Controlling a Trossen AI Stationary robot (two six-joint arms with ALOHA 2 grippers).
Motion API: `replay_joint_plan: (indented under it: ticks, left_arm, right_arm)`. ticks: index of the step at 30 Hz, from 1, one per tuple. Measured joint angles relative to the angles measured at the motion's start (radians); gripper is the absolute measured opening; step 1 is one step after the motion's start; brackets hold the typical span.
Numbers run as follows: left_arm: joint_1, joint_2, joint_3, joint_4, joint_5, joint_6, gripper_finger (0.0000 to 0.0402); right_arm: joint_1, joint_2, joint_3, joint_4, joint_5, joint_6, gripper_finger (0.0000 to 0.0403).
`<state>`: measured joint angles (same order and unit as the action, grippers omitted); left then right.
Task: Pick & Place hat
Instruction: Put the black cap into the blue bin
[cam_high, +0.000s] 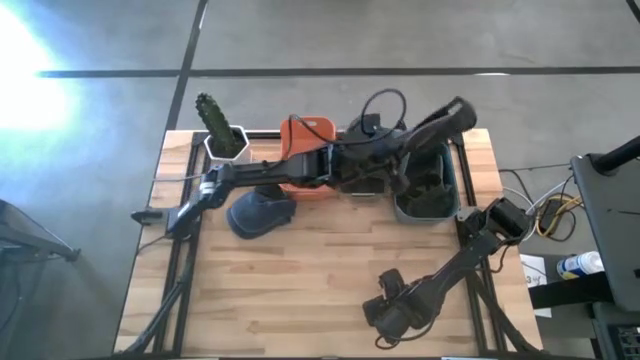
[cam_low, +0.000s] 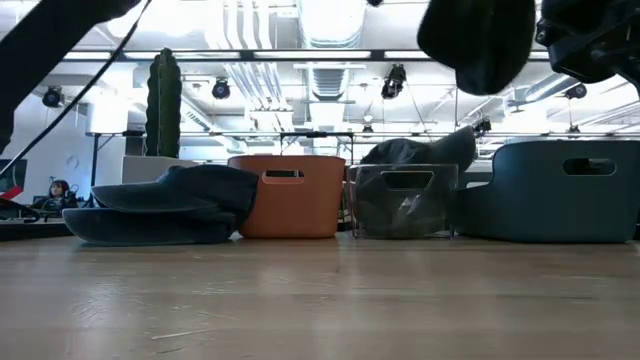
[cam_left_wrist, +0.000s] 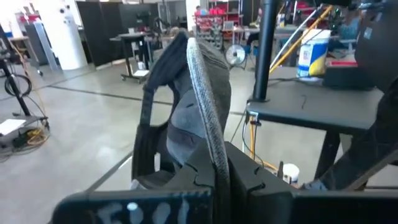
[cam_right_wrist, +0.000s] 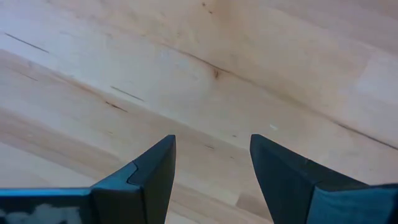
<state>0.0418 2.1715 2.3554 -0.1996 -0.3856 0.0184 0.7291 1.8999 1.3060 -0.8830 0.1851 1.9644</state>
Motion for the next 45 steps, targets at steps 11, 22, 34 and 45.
replay_joint_plan:
  ticks: [11,22,34,45]
  left_arm:
    - [0.010,0.071,-0.236,0.136,0.003,-0.065,0.0008]
    - [0.007,0.156,-0.282,0.159,0.026,-0.156,0.0015]
    - [0.006,0.190,-0.283,0.192,0.212,-0.342,0.0024]
    - [0.007,0.183,-0.249,0.192,0.218,-0.361,0.0136]
  right_arm:
    - [0.007,0.000,-0.005,-0.005,0.016,0.000,0.0203]
    - [0.007,0.000,-0.005,0.000,0.019,-0.002,0.0203]
    - [0.007,0.000,-0.007,0.001,0.024,-0.006,0.0203]
    - [0.007,0.000,-0.007,0.006,0.026,-0.031,0.0203]
